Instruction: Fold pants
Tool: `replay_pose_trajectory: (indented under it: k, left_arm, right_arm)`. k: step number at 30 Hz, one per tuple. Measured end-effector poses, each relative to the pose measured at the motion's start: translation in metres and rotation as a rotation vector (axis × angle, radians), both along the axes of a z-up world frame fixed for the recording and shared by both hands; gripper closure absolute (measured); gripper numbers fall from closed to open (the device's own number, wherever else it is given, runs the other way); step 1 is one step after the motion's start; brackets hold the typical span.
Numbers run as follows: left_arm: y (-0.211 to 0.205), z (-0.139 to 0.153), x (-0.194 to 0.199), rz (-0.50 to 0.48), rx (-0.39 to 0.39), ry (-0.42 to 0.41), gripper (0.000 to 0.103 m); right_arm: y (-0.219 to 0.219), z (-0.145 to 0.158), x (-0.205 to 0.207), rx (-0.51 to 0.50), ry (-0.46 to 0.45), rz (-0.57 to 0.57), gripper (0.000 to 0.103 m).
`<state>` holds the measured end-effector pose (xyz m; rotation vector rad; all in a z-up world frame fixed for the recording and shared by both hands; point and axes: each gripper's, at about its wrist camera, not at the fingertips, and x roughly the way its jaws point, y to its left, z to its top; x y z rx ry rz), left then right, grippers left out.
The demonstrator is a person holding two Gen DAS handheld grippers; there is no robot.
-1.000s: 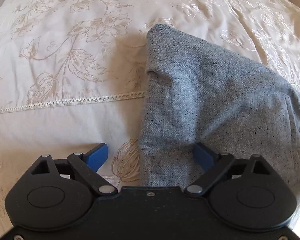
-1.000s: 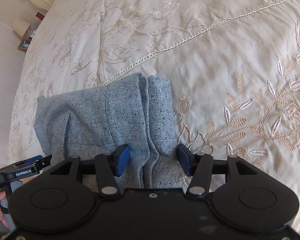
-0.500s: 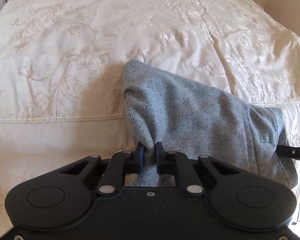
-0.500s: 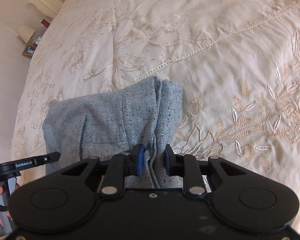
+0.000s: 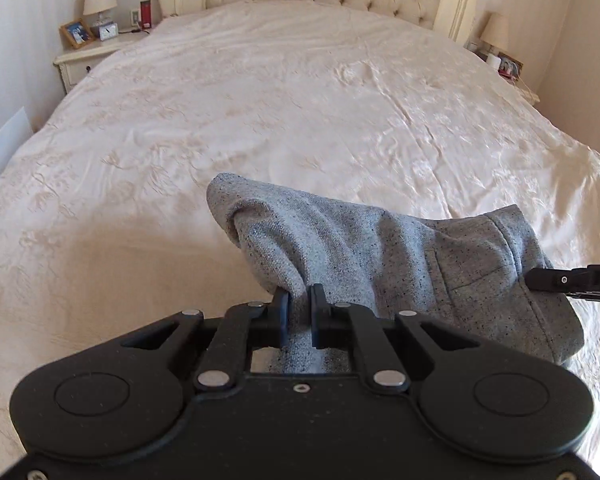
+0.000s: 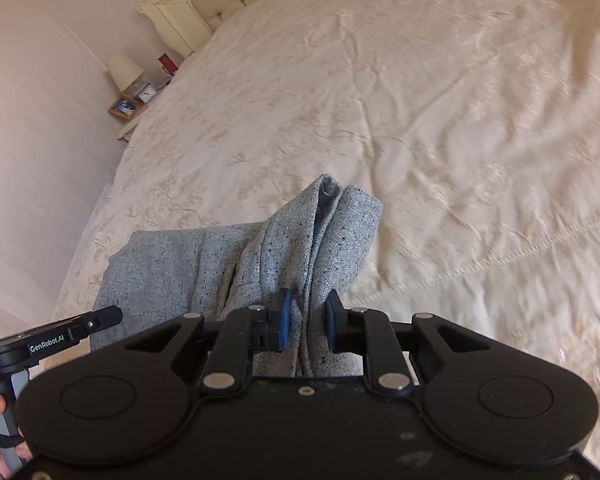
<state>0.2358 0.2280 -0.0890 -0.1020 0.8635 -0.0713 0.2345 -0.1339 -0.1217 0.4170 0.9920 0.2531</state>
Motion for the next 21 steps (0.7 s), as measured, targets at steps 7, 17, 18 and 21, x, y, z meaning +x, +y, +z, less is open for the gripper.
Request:
replay_pose_trajectory:
  k: [7, 17, 18, 21]
  left_arm:
    - [0.073, -0.062, 0.046, 0.201, 0.128, 0.2, 0.073]
    - [0.119, -0.088, 0.097, 0.193, 0.026, 0.247, 0.074]
    - [0.122, -0.09, 0.107, 0.179, 0.018, 0.252, 0.073]
    - [0.126, -0.102, 0.144, 0.151, -0.015, 0.311, 0.069]
  right_arm:
    - [0.068, -0.011, 0.088, 0.047, -0.032, 0.064, 0.075]
    - [0.127, -0.047, 0.103, -0.198, 0.049, 0.092, 0.075]
    - [0.137, -0.047, 0.102, -0.201, 0.041, 0.116, 0.075]
    - [0.172, -0.046, 0.092, -0.219, 0.008, 0.216, 0.075]
